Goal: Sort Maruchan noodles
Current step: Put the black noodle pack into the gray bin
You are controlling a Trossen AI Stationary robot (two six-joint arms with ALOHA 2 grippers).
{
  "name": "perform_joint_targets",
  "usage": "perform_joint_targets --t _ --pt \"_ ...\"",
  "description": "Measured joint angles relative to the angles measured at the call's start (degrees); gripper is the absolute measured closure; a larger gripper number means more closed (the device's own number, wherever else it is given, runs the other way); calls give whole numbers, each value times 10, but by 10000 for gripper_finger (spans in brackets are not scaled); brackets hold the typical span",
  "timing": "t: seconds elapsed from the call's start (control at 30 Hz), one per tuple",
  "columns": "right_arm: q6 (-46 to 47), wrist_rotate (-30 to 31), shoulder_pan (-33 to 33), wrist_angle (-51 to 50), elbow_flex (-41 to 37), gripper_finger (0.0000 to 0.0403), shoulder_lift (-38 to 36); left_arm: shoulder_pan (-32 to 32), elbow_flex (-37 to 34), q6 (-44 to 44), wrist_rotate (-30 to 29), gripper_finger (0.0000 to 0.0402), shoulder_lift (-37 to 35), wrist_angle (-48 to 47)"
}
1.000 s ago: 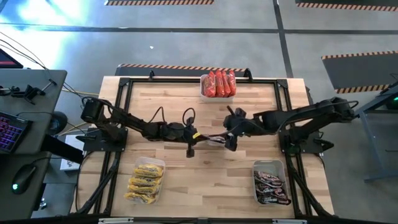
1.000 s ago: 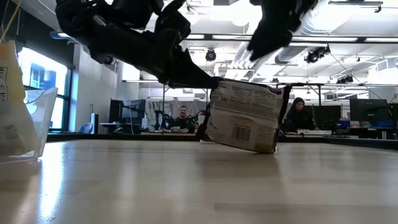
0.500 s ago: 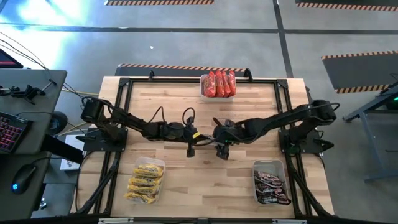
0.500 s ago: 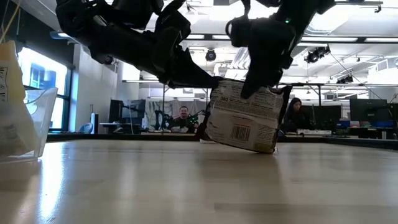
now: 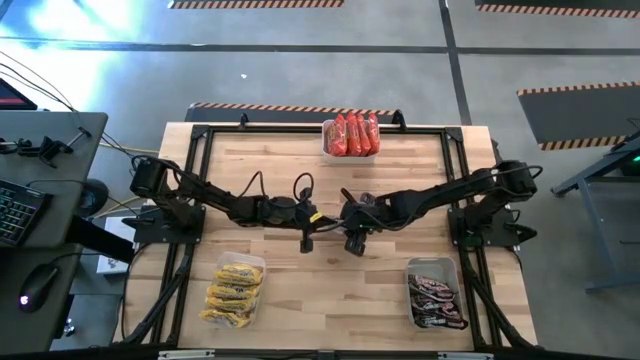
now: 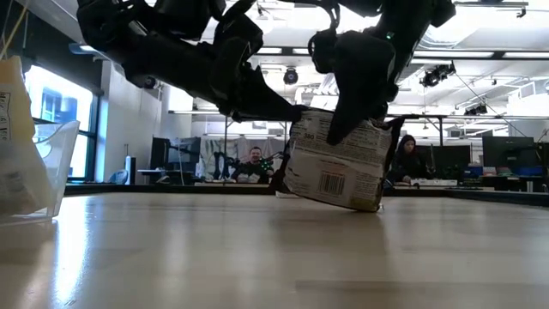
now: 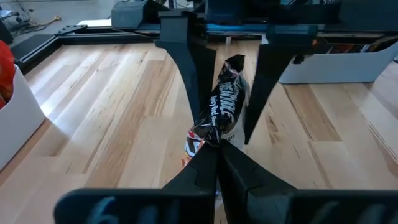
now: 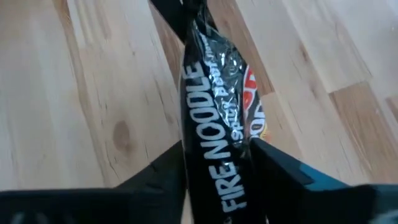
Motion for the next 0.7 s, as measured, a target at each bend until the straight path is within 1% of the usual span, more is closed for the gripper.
perform_joint_targets --t 0.13,0.27,0.4,0.53,0.6,0.7 --pt "-3 0 0 1 0 297 0 0 0 -5 -2 397 0 -1" --pt "-18 -16 0 1 0 323 -1 0 0 -5 -1 376 -2 -3" --pt "-22 -26 0 -3 0 324 -10 0 0 -5 3 346 -20 -26" --pt "-23 -37 0 -12 0 321 -31 0 -2 7 4 323 -56 -61" --pt "-27 -42 2 -22 0 321 -47 0 -15 10 4 318 -74 -57" --pt "-32 -47 9 -49 1 321 -82 5 -47 8 14 320 -96 -24"
